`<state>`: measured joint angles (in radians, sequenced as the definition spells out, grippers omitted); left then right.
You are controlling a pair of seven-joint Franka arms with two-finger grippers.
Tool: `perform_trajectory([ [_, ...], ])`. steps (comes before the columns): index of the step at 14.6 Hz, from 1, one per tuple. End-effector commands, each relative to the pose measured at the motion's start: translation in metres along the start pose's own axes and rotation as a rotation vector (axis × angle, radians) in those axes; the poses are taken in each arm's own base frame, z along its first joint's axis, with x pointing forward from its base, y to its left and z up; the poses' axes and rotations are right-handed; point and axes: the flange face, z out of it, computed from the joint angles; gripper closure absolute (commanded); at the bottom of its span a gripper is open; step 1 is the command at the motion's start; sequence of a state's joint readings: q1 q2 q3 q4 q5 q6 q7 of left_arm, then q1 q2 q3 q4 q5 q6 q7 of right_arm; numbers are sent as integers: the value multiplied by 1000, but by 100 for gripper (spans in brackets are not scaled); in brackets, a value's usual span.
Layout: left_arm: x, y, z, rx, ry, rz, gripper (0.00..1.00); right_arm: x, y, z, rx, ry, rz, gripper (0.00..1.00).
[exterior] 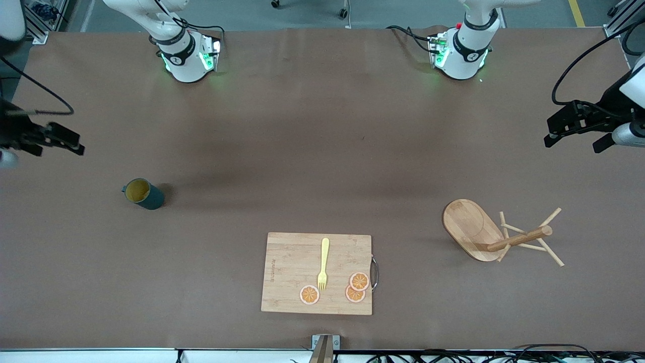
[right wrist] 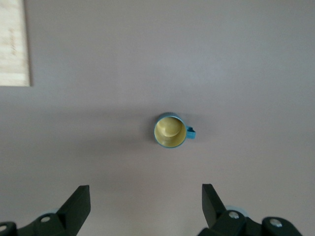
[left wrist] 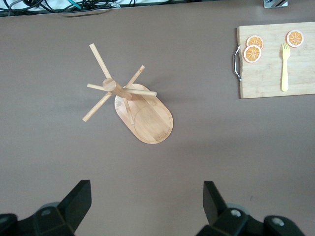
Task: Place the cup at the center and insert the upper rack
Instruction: 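Reach the right gripper down over the teal mug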
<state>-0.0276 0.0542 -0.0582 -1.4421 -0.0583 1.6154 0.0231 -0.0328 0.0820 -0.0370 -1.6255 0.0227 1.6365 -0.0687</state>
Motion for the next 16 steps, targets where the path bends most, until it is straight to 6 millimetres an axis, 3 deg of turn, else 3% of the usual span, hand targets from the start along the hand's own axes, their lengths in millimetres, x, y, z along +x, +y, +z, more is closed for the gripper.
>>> perform_trajectory([
  [1, -3, -2, -5, 9, 2, 13, 0, 19, 8, 44, -19, -82, 12, 0],
  [5, -3, -3, -5, 9, 4, 12, 0, 34, 11, 138, -32, -235, 12, 0],
  [7, -3, -2, -4, 9, 2, 13, 0, 37, 7, 174, -31, -289, 5, 0],
  [12, -3, -3, -4, 9, 4, 12, 0, 30, 2, 244, -34, -209, -8, 0],
  [16, -3, -2, -4, 9, 4, 13, 0, 33, 0, 278, -26, -209, -4, 0],
])
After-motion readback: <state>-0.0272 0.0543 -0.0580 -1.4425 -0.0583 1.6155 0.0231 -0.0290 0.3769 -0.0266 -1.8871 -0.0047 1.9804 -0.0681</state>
